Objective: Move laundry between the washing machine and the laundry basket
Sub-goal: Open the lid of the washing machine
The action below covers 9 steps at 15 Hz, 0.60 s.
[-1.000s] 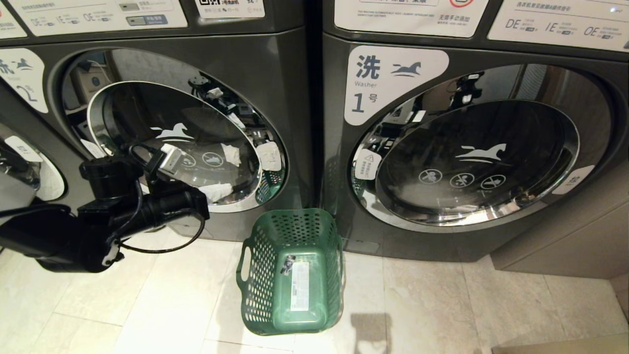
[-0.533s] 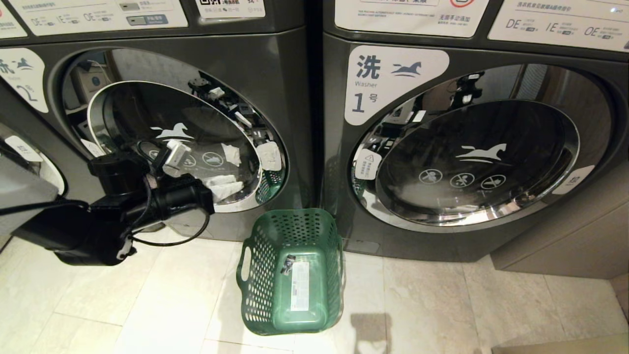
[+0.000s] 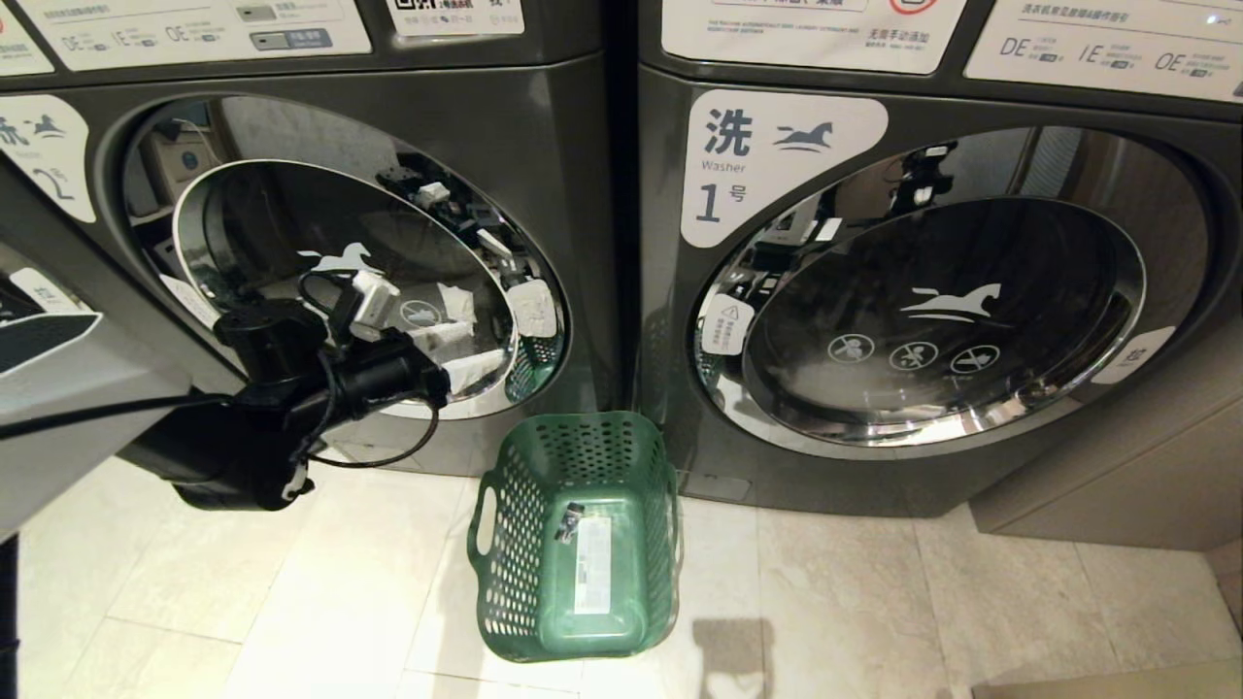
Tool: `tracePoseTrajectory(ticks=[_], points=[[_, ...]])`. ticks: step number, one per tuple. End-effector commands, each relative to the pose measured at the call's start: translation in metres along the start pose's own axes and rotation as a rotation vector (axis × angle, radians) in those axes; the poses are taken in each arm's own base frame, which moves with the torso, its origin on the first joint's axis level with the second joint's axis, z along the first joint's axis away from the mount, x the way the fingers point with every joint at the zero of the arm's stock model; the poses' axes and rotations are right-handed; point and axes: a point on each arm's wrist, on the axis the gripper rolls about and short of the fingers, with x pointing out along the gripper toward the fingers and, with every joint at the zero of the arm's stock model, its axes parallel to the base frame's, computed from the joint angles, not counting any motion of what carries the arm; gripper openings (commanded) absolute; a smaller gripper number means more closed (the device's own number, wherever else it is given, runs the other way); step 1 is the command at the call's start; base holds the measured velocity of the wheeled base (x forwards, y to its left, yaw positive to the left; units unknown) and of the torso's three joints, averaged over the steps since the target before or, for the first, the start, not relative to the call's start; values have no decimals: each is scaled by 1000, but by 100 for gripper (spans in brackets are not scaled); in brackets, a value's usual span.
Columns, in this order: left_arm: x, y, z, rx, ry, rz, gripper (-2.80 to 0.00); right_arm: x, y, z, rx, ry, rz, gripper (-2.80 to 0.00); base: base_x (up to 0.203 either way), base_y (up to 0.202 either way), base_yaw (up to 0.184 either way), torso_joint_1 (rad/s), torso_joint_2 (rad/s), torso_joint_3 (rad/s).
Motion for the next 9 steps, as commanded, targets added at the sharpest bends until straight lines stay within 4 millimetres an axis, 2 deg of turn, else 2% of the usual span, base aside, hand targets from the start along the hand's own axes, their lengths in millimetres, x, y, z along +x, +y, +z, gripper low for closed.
tracePoseTrajectory(ticks=[1, 9], points=[[9, 1, -15, 35, -36, -13, 0, 0, 0, 0, -1, 2, 1, -280, 0, 0, 0, 0, 0, 0], [20, -5, -25, 88, -76, -34, 0, 0, 0, 0, -1, 0, 1, -280, 0, 0, 0, 0, 0, 0]])
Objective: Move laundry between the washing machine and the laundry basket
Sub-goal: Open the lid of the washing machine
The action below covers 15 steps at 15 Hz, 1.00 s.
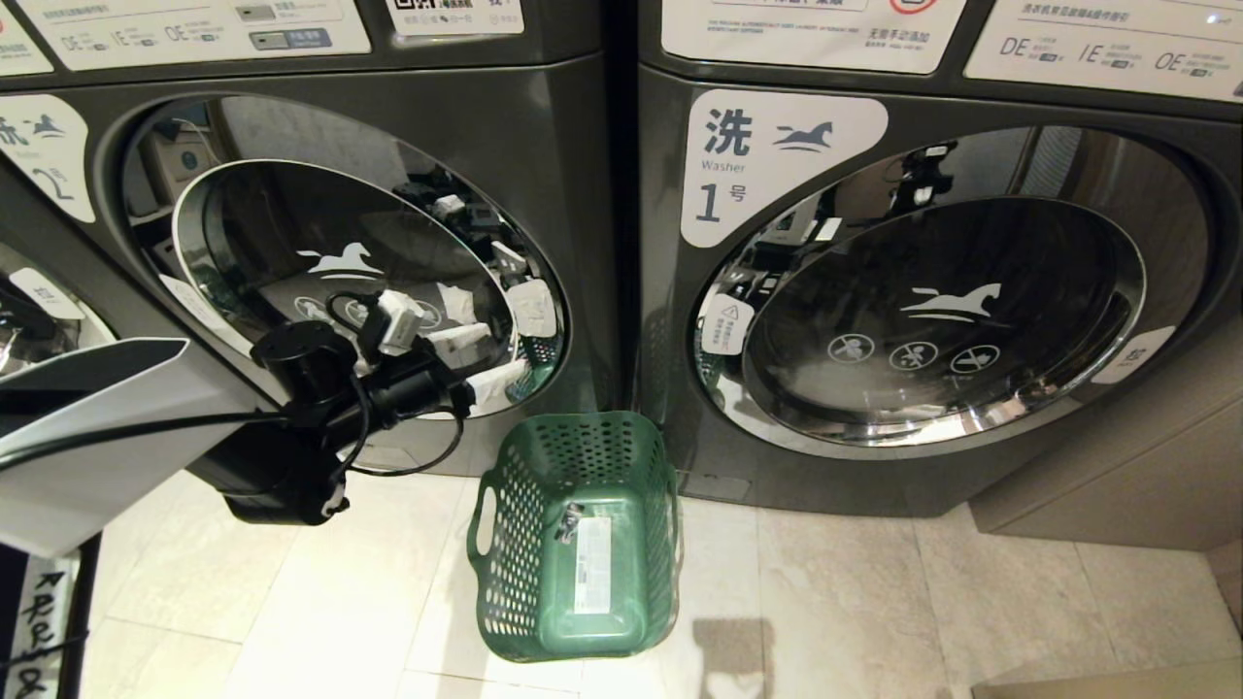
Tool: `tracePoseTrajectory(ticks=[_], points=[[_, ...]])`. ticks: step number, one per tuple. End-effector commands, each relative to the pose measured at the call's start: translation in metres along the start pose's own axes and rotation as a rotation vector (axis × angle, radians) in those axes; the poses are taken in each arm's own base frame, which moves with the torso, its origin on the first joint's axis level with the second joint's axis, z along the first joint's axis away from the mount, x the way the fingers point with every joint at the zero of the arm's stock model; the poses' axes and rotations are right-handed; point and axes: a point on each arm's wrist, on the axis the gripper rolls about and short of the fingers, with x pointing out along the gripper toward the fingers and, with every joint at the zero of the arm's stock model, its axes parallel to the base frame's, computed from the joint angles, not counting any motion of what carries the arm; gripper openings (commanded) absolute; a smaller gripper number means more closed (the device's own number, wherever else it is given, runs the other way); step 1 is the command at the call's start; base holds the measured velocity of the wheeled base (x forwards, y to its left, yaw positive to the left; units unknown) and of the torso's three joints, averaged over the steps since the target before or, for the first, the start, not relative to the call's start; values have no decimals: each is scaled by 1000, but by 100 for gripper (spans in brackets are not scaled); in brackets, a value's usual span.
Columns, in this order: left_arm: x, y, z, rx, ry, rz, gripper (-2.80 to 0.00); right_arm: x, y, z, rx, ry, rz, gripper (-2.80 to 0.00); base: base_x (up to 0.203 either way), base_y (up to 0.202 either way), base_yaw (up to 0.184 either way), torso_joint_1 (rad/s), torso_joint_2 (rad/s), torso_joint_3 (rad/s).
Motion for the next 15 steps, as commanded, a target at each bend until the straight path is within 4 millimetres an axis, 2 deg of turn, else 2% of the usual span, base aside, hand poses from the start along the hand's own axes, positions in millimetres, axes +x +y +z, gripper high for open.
tracePoseTrajectory(ticks=[1, 6, 15], points=[[5, -2, 0, 10, -12, -14, 0, 0, 0, 0, -1, 0, 1, -280, 0, 0, 0, 0, 0, 0], [26, -2, 3, 44, -60, -38, 0, 0, 0, 0, -1, 0, 1, -280, 0, 0, 0, 0, 0, 0], [34, -2, -3, 46, -63, 8, 0, 0, 0, 0, -1, 2, 1, -280, 0, 0, 0, 0, 0, 0]])
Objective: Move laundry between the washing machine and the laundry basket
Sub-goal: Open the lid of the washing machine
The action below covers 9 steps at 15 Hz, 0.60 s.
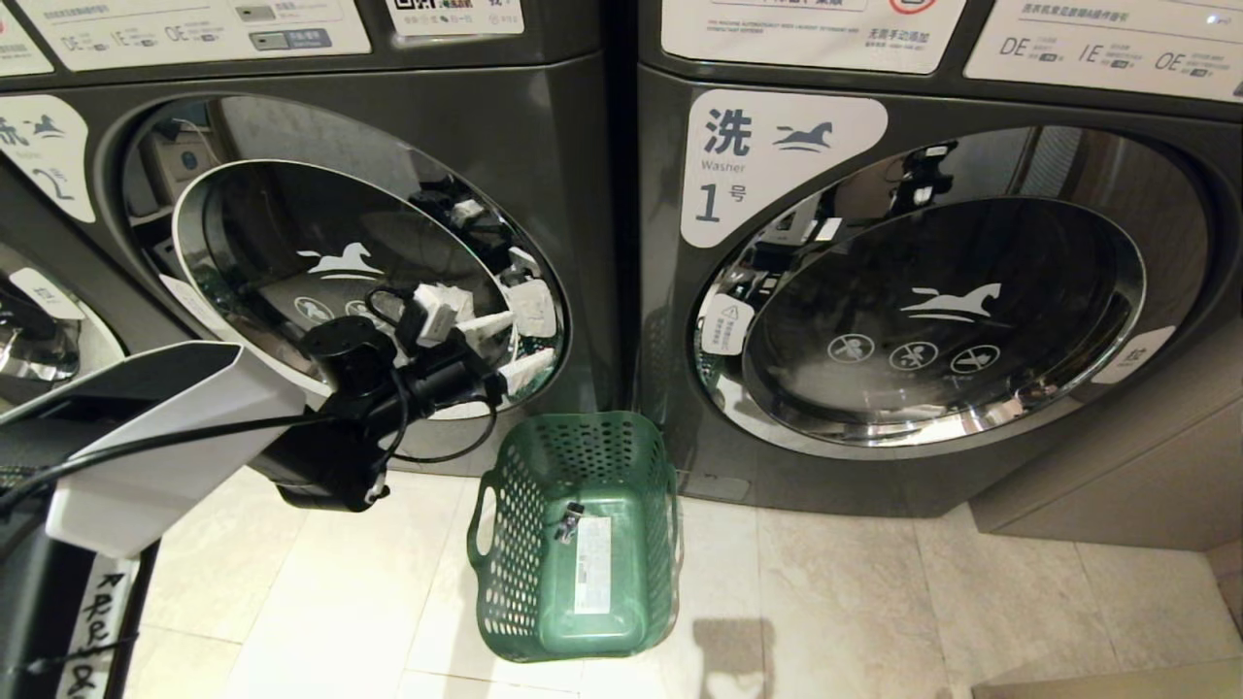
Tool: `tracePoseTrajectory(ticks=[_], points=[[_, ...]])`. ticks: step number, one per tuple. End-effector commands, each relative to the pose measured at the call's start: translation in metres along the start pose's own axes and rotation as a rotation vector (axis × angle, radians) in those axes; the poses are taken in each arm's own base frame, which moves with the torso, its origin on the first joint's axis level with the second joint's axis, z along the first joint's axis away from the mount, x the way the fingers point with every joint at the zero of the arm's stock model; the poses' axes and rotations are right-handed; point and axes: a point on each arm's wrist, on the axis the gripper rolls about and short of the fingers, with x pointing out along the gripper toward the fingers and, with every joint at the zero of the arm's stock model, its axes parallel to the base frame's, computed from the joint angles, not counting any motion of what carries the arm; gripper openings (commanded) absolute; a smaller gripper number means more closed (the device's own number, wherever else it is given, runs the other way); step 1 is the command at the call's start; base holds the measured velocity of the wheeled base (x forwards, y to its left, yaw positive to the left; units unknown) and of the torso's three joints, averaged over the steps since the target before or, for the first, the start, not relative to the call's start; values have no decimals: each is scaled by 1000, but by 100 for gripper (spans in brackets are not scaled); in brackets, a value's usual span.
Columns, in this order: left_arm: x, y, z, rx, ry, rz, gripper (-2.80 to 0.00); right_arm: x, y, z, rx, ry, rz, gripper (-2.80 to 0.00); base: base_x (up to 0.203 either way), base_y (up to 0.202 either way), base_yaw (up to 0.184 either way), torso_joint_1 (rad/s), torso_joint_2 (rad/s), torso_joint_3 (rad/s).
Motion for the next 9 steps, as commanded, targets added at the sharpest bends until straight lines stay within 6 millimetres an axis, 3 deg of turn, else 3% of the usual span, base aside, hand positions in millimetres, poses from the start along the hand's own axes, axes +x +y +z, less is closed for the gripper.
tracePoseTrajectory(ticks=[1, 9], points=[[0, 1, 3, 10, -9, 28, 0, 0, 0, 0, -1, 2, 1, -280, 0, 0, 0, 0, 0, 0], [-3, 3, 3, 5, 1, 79, 0, 0, 0, 0, -1, 1, 1, -280, 0, 0, 0, 0, 0, 0]])
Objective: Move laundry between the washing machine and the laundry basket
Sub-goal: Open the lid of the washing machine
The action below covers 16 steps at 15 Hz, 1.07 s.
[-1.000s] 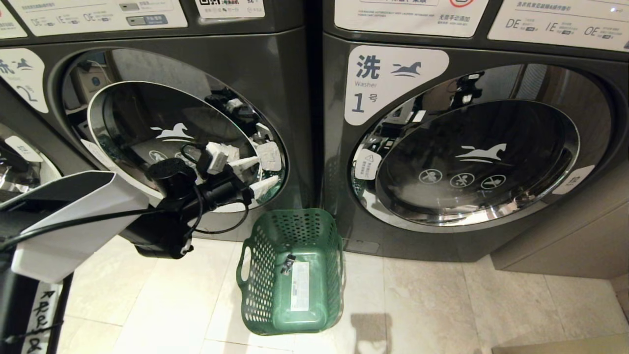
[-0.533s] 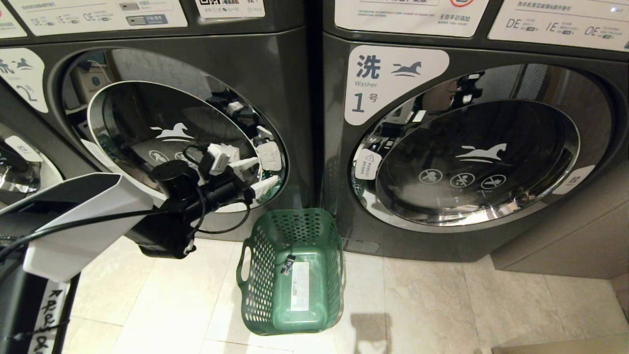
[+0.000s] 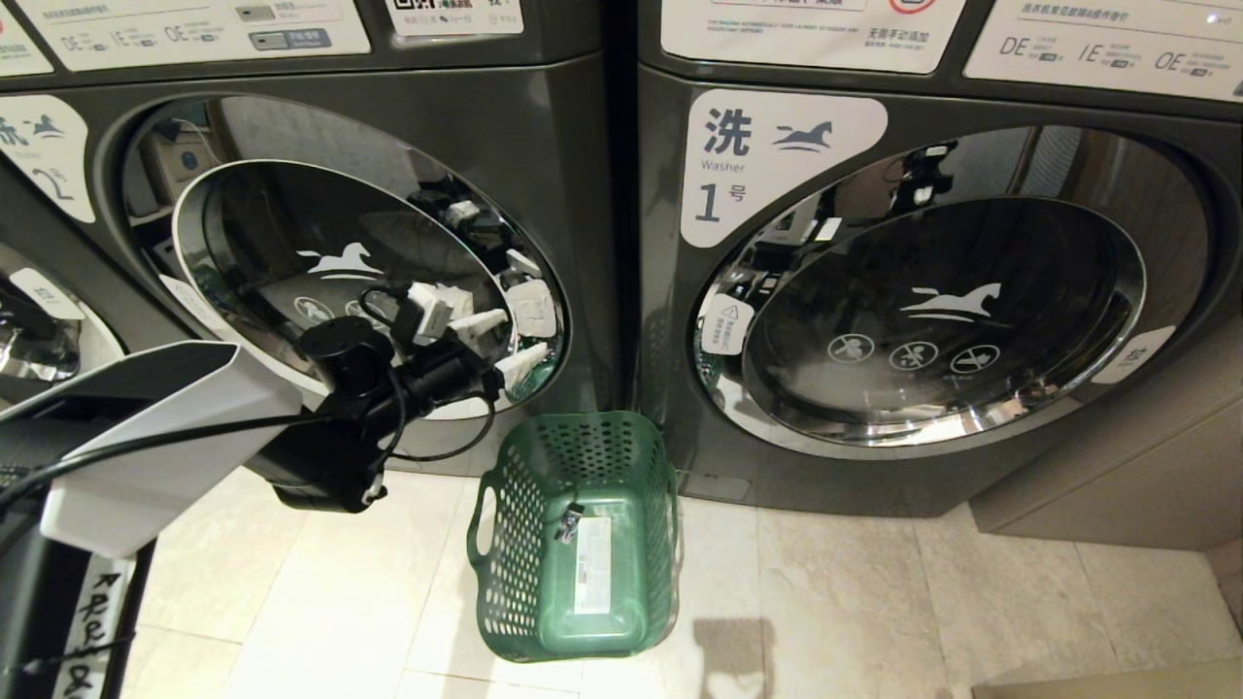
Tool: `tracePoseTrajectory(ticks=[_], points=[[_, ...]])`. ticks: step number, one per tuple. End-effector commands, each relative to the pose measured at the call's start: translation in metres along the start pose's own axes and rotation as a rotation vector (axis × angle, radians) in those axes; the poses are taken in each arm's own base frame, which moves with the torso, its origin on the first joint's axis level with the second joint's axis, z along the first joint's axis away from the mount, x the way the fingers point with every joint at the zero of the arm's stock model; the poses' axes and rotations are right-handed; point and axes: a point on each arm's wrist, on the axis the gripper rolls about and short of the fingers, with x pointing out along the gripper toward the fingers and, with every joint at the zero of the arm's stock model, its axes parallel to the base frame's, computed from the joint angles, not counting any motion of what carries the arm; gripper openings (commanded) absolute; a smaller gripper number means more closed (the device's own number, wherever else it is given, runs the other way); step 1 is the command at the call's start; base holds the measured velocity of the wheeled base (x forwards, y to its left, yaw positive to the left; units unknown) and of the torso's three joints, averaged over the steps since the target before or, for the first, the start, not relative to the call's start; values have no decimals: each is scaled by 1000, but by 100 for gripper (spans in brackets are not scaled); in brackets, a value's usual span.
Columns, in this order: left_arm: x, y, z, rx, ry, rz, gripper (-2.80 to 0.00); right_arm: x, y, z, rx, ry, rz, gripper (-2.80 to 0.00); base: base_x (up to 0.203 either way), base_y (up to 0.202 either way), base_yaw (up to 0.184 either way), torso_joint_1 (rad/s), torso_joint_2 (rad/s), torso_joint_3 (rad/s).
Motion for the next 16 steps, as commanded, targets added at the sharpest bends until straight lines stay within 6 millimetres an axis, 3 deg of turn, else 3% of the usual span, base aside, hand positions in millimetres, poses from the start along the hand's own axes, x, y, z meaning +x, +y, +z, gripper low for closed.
tracePoseTrajectory(ticks=[1, 16], points=[[-1, 2, 3, 6, -9, 7, 0, 0, 0, 0, -1, 0, 1, -280, 0, 0, 0, 0, 0, 0], [23, 10, -17, -8, -3, 7, 0, 0, 0, 0, -1, 0, 1, -280, 0, 0, 0, 0, 0, 0]])
